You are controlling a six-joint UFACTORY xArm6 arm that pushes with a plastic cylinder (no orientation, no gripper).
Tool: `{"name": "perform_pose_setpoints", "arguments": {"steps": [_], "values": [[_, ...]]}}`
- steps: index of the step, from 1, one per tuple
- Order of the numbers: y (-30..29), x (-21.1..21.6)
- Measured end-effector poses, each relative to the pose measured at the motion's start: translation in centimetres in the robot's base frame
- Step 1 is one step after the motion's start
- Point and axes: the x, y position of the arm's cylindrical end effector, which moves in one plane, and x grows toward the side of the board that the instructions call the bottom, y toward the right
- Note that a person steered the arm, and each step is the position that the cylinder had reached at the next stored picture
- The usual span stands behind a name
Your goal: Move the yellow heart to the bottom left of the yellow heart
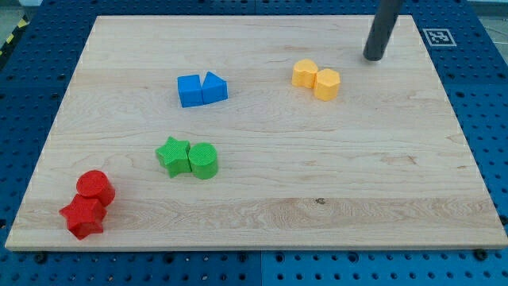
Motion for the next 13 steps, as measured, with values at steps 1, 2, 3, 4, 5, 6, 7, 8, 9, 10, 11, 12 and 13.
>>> {"name": "perform_pose_setpoints", "arguments": {"steps": [1,2,3,4,5,6,7,8,9,10,11,12,13], "values": [[-1.6,1.9],[-2.3,3.0],[-3.3,3.7],[-4.8,4.4],[-5.1,4.4],[-5.1,4.6],[-5.5,6.2],[-5.5,6.9],[-5.9,7.9],[-7.5,8.4],[-8.8,8.4],[-10.7,8.9],[-12.1,9.7]]}}
